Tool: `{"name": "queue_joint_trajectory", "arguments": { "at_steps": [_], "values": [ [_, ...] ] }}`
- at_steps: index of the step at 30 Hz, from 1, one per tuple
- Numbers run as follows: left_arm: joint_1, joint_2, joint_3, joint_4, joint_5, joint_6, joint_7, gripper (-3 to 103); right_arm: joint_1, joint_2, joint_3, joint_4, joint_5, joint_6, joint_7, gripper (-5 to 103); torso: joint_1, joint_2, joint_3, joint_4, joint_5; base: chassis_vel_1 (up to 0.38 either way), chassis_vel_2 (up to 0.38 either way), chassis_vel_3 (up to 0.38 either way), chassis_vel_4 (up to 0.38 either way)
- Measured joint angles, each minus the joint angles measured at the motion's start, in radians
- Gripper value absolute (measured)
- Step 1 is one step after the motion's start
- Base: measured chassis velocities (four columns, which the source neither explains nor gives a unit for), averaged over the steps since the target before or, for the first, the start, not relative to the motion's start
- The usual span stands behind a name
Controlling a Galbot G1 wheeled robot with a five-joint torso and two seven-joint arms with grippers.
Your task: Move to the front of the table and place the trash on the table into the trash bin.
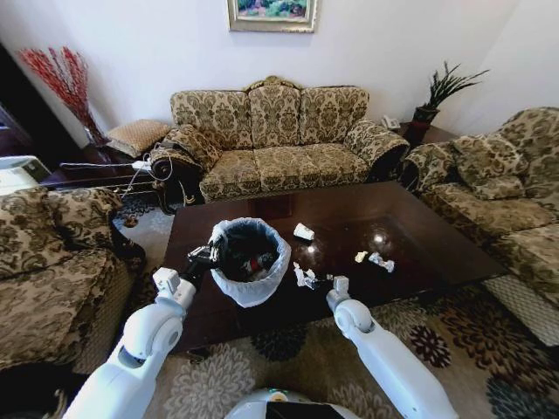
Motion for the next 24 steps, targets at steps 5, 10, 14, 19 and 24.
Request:
{"name": "queue_joint_trajectory", "arguments": {
  "at_steps": [5,10,14,19,24],
  "values": [
    [-0.001,0.009,-0.001,0.000,-0.001,0.000,0.000,3,0.008,0.019,0.003,-0.036,-0.006,0.014,-0.032,47,0.000,0.000,0.000,0.0001,-0.0001,0.000,0.000,0.000,0.000],
    [-0.001,0.016,-0.002,0.000,-0.004,0.000,0.001,3,0.011,0.032,0.002,-0.053,-0.008,0.026,-0.029,30,0.000,0.000,0.000,0.0000,0.0000,0.000,0.000,0.000,0.000],
    [-0.002,0.016,-0.003,0.000,-0.004,-0.002,0.001,3,0.008,0.034,-0.001,-0.053,-0.011,0.034,-0.012,14,0.000,0.000,0.000,0.0001,0.0001,0.000,0.000,0.000,0.000],
    [-0.006,0.015,0.004,-0.001,-0.004,-0.002,0.001,3,0.015,0.024,0.001,0.006,0.022,0.026,0.030,1,0.000,0.000,0.000,0.0000,0.0002,0.000,0.000,0.000,0.000],
    [0.000,0.016,0.006,-0.006,-0.003,-0.002,0.002,3,0.041,0.004,0.009,0.078,0.046,0.022,0.076,0,0.000,0.000,0.000,0.0001,0.0004,0.000,0.000,0.000,0.000]
  ]
}}
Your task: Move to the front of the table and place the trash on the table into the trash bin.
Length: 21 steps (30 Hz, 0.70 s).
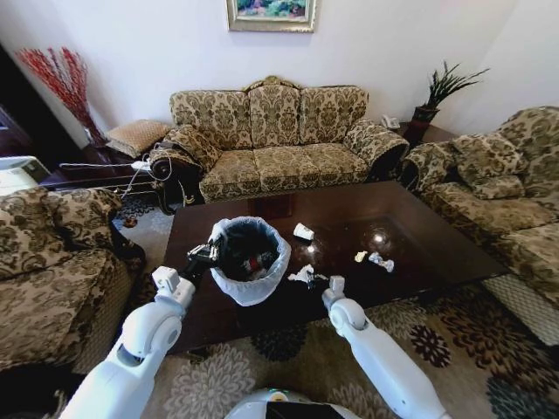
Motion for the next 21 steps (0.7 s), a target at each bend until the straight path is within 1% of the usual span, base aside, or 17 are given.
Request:
{"name": "queue_joint_trajectory", "arguments": {
  "at_steps": [2,3,4,6,8,9,10,11,12,13,14,15,16,20,21],
  "values": [
    [0.006,0.003,-0.001,-0.003,0.001,0.000,0.000,3,0.024,-0.034,0.005,0.077,0.006,0.004,0.040,0,0.000,0.000,0.000,0.0000,-0.0003,0.000,0.000,0.000,0.000],
    [0.008,0.004,-0.001,-0.003,0.002,0.000,0.000,3,0.038,-0.060,0.005,0.124,0.003,0.013,0.057,0,0.000,0.000,0.000,0.0000,0.0003,0.000,0.000,0.000,0.000],
    [0.008,0.004,-0.001,-0.003,0.002,0.000,0.000,3,0.038,-0.060,0.005,0.124,0.003,0.013,0.057,0,0.000,0.000,0.000,0.0000,0.0003,0.000,0.000,0.000,0.000],
    [0.008,0.001,-0.001,-0.003,0.004,0.000,0.000,3,0.084,-0.124,0.012,0.235,0.005,0.019,0.079,0,0.000,0.000,0.000,-0.0001,-0.0003,0.000,0.000,0.000,0.000],
    [0.009,-0.001,0.001,-0.003,0.006,0.000,0.000,3,0.118,-0.158,0.014,0.287,0.021,0.019,0.089,0,0.000,0.000,0.000,-0.0001,0.0001,0.000,0.000,0.000,0.000],
    [0.009,-0.001,0.001,-0.003,0.006,0.000,0.000,3,0.118,-0.158,0.014,0.287,0.021,0.019,0.089,0,0.000,0.000,0.000,-0.0001,0.0001,0.000,0.000,0.000,0.000],
    [0.009,-0.005,0.005,0.000,0.011,0.001,0.000,3,0.157,-0.188,0.012,0.326,0.033,0.021,0.094,0,0.000,0.000,0.000,-0.0001,-0.0002,0.000,0.000,0.000,0.000],
    [0.010,-0.011,0.012,0.004,0.019,0.001,0.001,3,0.206,-0.220,-0.001,0.356,0.036,0.041,0.086,0,0.000,0.000,0.000,-0.0001,-0.0004,0.000,0.000,0.000,0.000],
    [0.010,-0.016,0.017,0.007,0.025,0.002,0.001,3,0.240,-0.235,-0.015,0.371,0.038,0.053,0.071,0,0.000,0.000,0.000,-0.0002,-0.0003,0.000,0.000,0.000,0.000],
    [0.010,-0.016,0.017,0.007,0.025,0.002,0.001,3,0.240,-0.235,-0.015,0.371,0.038,0.053,0.071,0,0.000,0.000,0.000,-0.0002,-0.0003,0.000,0.000,0.000,0.000],
    [0.010,-0.022,0.024,0.008,0.031,0.004,0.002,3,0.293,-0.246,-0.043,0.395,0.046,0.065,0.046,0,0.000,0.000,0.000,-0.0001,-0.0003,0.000,0.000,0.000,0.000],
    [0.010,-0.028,0.028,0.008,0.035,0.007,0.002,3,0.331,-0.246,-0.070,0.409,0.061,0.068,0.036,0,0.000,0.000,0.000,0.0000,-0.0003,0.000,0.000,0.000,0.000],
    [0.010,-0.028,0.028,0.008,0.035,0.007,0.002,3,0.331,-0.246,-0.070,0.409,0.061,0.068,0.036,0,0.000,0.000,0.000,0.0000,-0.0003,0.000,0.000,0.000,0.000],
    [0.004,-0.034,0.031,0.014,0.037,0.019,0.001,3,0.414,-0.224,-0.182,0.464,0.140,0.051,0.032,0,0.000,0.000,0.000,0.0002,-0.0003,0.000,0.000,0.000,0.000],
    [0.004,-0.034,0.031,0.014,0.037,0.019,0.001,3,0.414,-0.224,-0.182,0.464,0.140,0.051,0.032,0,0.000,0.000,0.000,0.0002,-0.0003,0.000,0.000,0.000,0.000]
  ]
}}
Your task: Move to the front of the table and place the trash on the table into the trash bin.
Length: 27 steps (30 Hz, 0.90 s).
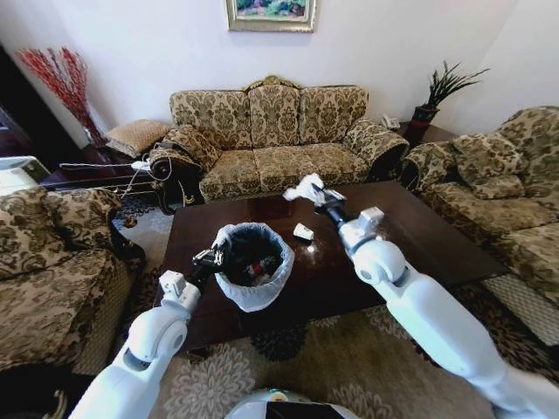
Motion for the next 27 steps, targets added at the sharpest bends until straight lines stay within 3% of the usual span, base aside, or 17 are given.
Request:
{"name": "queue_joint_trajectory", "arguments": {
  "at_steps": [3,9,13,18,23,25,26,27],
  "values": [
    [-0.006,-0.002,0.004,0.009,-0.002,0.003,-0.003,3,0.005,0.006,-0.108,0.038,0.031,-0.008,-0.006,0,0.000,0.000,0.000,0.0000,-0.0002,0.000,0.000,0.000,0.000],
    [-0.015,-0.002,0.010,0.011,-0.005,0.002,-0.002,3,-0.030,0.009,-0.200,0.044,-0.002,-0.009,-0.019,0,0.000,0.000,0.000,-0.0004,0.0001,0.000,0.000,0.000,0.000],
    [-0.021,-0.008,0.006,0.011,-0.006,0.002,-0.003,3,-0.025,0.005,-0.240,0.038,-0.010,-0.013,-0.035,10,0.000,0.000,0.000,-0.0003,0.0000,0.000,0.000,0.000,0.000],
    [-0.014,-0.008,-0.005,0.004,-0.007,0.002,-0.003,3,-0.009,0.005,-0.261,0.023,0.000,-0.014,-0.042,32,0.000,0.000,0.000,-0.0002,0.0000,0.000,0.000,0.000,0.000],
    [-0.011,0.008,-0.014,0.002,-0.012,0.002,-0.003,3,0.002,0.005,-0.254,0.022,0.010,-0.011,-0.045,54,0.000,0.000,0.000,-0.0001,0.0001,0.000,0.000,0.000,0.000],
    [-0.012,0.009,-0.015,0.001,-0.014,0.002,-0.003,3,0.006,0.006,-0.246,0.023,0.013,-0.006,-0.044,54,0.000,0.000,0.000,-0.0001,0.0000,0.000,0.000,0.000,0.000],
    [-0.014,0.008,-0.016,0.001,-0.018,0.002,-0.003,3,0.012,0.008,-0.224,0.023,0.020,0.001,-0.029,65,0.000,0.000,0.000,-0.0001,0.0000,0.000,0.000,0.000,0.000],
    [-0.015,0.006,-0.017,0.001,-0.020,0.002,-0.004,3,0.015,0.008,-0.202,0.023,0.027,0.004,-0.008,65,0.000,0.000,0.000,-0.0001,0.0001,0.000,0.000,0.000,0.000]
  ]
}}
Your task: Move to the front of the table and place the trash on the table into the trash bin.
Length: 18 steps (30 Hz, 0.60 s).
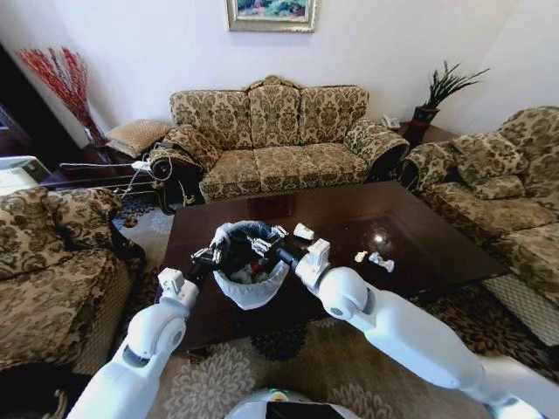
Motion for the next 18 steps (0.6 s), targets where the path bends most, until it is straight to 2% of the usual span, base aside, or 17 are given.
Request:
{"name": "queue_joint_trajectory", "arguments": {
  "at_steps": [1,4,5,8,11,18],
  "values": [
    [0.000,0.000,0.000,0.000,0.000,0.000,0.000,3,0.000,0.000,0.000,0.000,0.000,0.000,0.000,65,0.000,0.000,0.000,0.0000,0.0000,0.000,0.000,0.000,0.000],
    [-0.002,-0.011,-0.011,0.007,-0.001,-0.005,-0.003,3,-0.009,-0.039,0.089,-0.014,0.010,-0.003,0.109,81,0.000,0.000,0.000,0.0001,0.0000,0.000,0.000,0.000,0.000],
    [-0.002,-0.011,-0.011,0.007,-0.001,-0.005,-0.003,3,-0.009,-0.039,0.089,-0.014,0.010,-0.003,0.109,81,0.000,0.000,0.000,0.0001,0.0000,0.000,0.000,0.000,0.000],
    [-0.001,-0.019,-0.022,0.017,0.006,-0.020,-0.004,3,-0.078,-0.090,0.182,-0.058,-0.016,-0.004,0.145,96,0.000,0.000,0.000,-0.0005,0.0000,0.000,0.000,0.000,0.000],
    [0.020,-0.029,-0.041,-0.001,0.008,-0.029,-0.005,3,-0.132,-0.096,0.243,-0.097,-0.040,-0.004,0.144,100,0.000,0.000,0.000,-0.0004,0.0005,0.000,0.000,0.000,0.000],
    [0.027,-0.033,-0.046,-0.026,0.009,-0.033,-0.015,3,-0.221,-0.079,0.308,-0.122,-0.068,-0.023,0.153,100,0.000,0.000,0.000,-0.0001,0.0000,0.000,0.000,0.000,0.000]
  ]
}}
